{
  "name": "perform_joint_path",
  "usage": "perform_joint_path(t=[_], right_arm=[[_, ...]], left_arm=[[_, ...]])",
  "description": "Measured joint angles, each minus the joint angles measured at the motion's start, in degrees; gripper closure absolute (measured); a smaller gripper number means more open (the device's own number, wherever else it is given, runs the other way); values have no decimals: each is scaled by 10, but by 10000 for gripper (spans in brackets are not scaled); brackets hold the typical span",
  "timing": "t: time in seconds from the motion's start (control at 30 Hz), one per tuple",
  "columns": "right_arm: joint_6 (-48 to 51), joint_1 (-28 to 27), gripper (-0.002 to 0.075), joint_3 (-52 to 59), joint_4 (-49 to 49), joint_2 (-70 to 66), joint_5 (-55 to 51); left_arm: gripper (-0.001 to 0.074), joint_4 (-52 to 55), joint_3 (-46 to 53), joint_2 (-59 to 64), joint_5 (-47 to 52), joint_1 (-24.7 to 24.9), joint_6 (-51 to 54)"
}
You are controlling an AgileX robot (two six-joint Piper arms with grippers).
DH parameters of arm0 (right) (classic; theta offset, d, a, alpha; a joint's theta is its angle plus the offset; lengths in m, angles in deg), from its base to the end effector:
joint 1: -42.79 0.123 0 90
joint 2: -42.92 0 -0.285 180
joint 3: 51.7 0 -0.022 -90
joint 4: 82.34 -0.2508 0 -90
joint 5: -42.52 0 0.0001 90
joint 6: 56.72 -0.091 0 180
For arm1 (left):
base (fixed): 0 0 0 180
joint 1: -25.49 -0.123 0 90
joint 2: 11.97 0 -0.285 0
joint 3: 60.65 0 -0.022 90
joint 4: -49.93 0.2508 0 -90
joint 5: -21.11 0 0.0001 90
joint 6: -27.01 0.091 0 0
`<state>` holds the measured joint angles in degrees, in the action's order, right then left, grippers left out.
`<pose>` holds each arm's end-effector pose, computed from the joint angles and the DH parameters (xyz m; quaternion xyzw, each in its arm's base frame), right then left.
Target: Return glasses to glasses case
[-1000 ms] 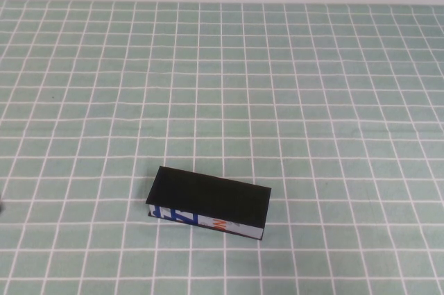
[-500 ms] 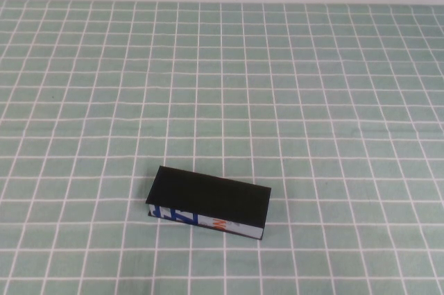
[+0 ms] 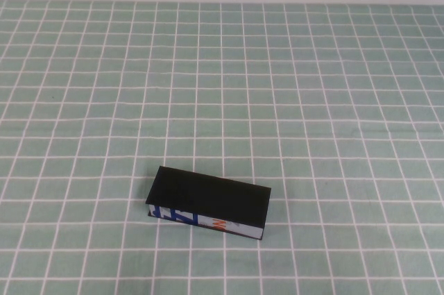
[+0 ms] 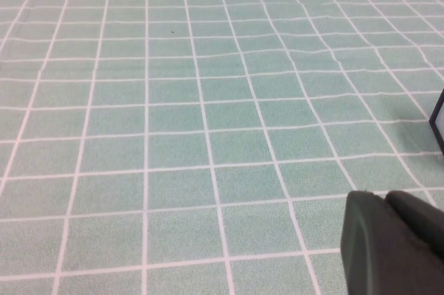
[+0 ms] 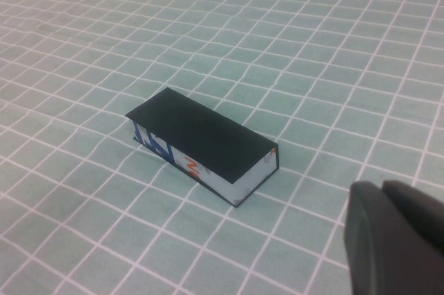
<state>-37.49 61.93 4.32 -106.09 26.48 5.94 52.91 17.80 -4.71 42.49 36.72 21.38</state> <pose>0.0342 0.0350 0.2748 -0.2020 0.7735 0.1953 0.5682 0.0520 -0.0086 0.1729 0.0531 0.8024 -0.0653 0.5908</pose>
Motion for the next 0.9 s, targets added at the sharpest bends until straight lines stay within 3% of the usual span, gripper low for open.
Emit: perform_joint_path(t=[0.63,0.77,0.9], right_arm=[[0,-1,740,1,0,3,0],[0,-18,740,4,16,30,3],[0,-71,740,4,51,58,14]], left_arm=[[737,0,0,-1,0,0,-1],[737,0,0,-1,0,0,-1],[737,0,0,-1,0,0,-1]])
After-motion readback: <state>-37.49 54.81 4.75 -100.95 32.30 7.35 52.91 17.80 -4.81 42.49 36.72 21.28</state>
